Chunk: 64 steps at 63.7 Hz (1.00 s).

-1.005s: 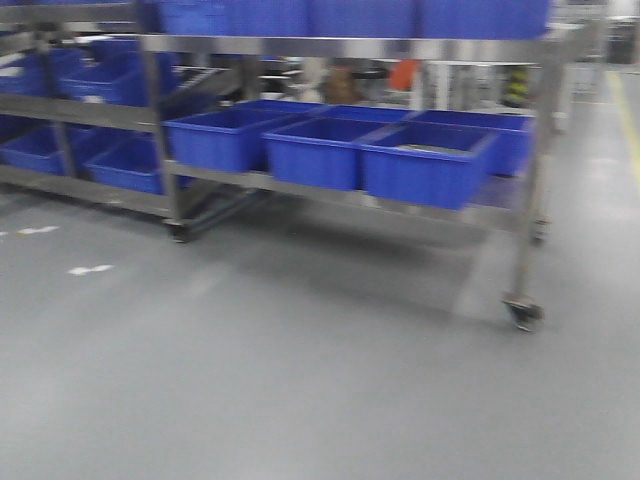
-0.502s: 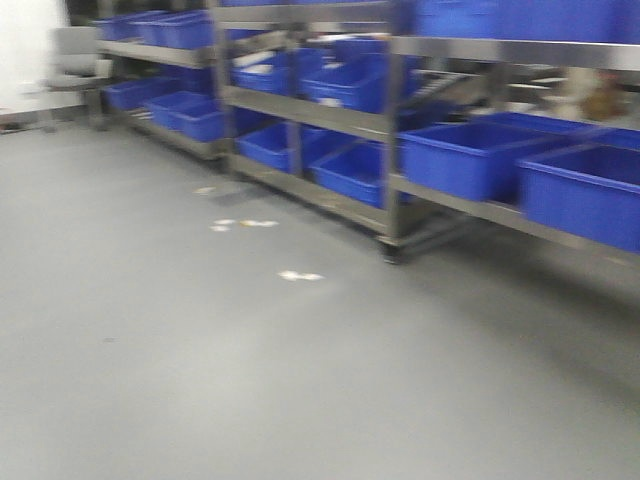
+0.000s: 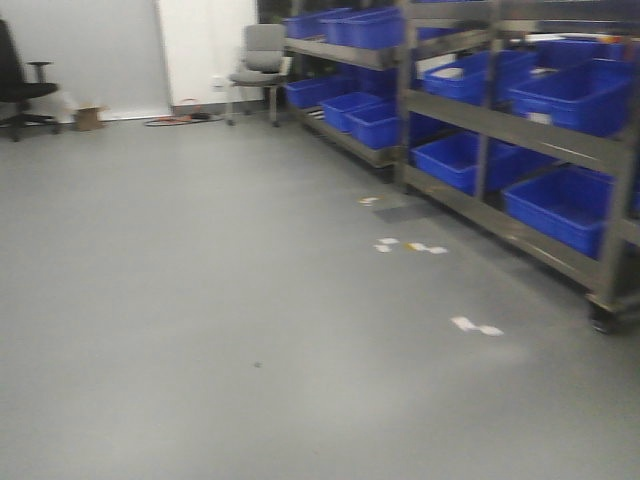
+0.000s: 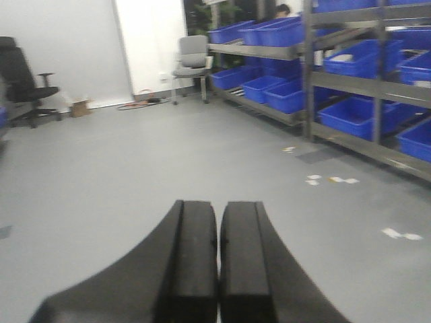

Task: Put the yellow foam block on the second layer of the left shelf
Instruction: 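Drive the base up to the shelf of blue bins, cube held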

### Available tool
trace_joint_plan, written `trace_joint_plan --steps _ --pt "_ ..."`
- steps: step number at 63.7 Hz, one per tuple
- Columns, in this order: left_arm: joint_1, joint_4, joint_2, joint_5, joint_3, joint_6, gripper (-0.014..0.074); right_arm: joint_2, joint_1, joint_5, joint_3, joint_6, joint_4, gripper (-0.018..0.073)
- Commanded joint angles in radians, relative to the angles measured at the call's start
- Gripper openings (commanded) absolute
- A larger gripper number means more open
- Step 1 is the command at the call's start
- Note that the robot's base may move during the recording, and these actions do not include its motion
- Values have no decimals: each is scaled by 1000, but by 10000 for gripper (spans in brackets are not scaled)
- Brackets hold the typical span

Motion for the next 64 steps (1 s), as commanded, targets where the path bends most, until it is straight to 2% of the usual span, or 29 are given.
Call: trace_joint_plan --steps 1,64 --pt "-4 -5 -16 -83 28 -4 124 12 -3 -91 -26 -7 -8 501" --pt "-4 -5 -16 -83 28 -4 124 12 -3 -91 -26 -7 -8 501"
